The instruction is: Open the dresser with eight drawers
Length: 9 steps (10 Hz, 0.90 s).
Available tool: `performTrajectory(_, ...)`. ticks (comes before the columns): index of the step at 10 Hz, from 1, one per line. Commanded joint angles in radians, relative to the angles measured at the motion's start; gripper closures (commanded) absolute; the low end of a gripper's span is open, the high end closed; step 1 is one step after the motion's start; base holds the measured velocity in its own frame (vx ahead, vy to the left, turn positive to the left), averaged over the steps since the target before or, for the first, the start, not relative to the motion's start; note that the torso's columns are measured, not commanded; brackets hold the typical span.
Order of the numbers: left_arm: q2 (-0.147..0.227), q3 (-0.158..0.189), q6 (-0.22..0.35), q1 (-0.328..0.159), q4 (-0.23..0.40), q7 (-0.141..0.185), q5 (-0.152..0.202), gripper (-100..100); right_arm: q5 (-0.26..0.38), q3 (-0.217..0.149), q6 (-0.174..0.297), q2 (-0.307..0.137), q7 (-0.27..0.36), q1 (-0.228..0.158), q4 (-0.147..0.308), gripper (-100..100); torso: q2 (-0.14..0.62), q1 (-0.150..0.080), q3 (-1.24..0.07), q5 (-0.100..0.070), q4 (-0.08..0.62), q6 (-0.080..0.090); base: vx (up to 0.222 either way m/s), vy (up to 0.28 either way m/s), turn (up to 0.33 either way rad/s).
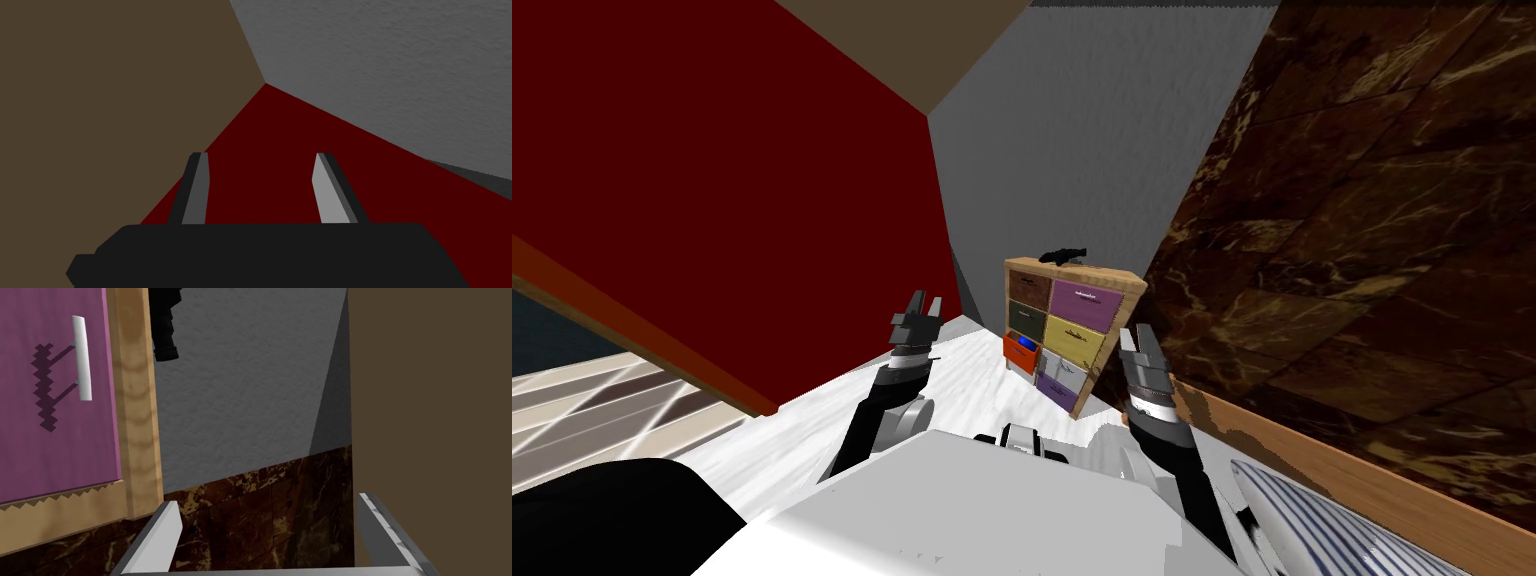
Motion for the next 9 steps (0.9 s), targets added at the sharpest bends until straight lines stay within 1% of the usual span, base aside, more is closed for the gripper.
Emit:
performTrajectory(1,0.000,0.000,0.000,0.000,0.000,0.000,0.000,0,0.077,-0.039,-0.001,-0.071,0.033,-0.016,-0.002,-100,0.000,0.000,0.000,0.000,0.000,0.000,0.034,0.089,0.027)
performTrajectory(2,0.000,0.000,0.000,0.000,0.000,0.000,0.000,0,0.108,-0.058,-0.002,-0.091,0.049,-0.024,-0.003,-100,0.001,0.000,0.000,0.000,0.001,0.000,0.045,0.091,0.023)
performTrajectory(3,0.000,0.000,0.000,0.000,0.000,0.000,0.000,0,0.118,-0.058,-0.002,-0.091,0.049,-0.024,-0.003,-100,0.001,-0.001,0.000,0.000,0.001,0.000,0.045,0.067,0.005)
performTrajectory(5,0.000,0.000,0.000,0.000,0.000,0.000,0.000,0,0.186,-0.101,-0.005,-0.122,0.085,-0.043,-0.005,-100,0.001,-0.003,0.001,-0.001,0.001,0.000,0.046,0.077,0.025)
performTrajectory(6,0.000,0.000,0.000,0.000,0.000,0.000,0.000,0,0.207,-0.101,-0.005,-0.122,0.085,-0.043,-0.005,-100,0.001,-0.001,0.000,0.000,0.001,0.000,0.044,0.066,0.010)
performTrajectory(7,0.000,0.000,0.000,0.000,0.000,0.000,0.000,0,0.241,-0.125,-0.006,-0.133,0.105,-0.053,-0.006,-100,0.001,-0.002,0.000,0.000,0.001,0.000,0.034,0.069,0.026)
performTrajectory(8,0.000,0.000,0.000,0.000,0.000,0.000,0.000,0,0.256,-0.125,-0.006,-0.133,0.105,-0.053,-0.006,-100,0.002,-0.002,0.001,-0.001,0.001,0.000,0.030,0.060,0.012)
performTrajectory(9,0.000,0.000,0.000,0.000,0.000,0.000,0.000,0,0.294,-0.151,-0.007,-0.142,0.127,-0.064,-0.007,-100,0.002,-0.002,0.001,-0.001,0.001,0.000,0.034,0.072,0.023)
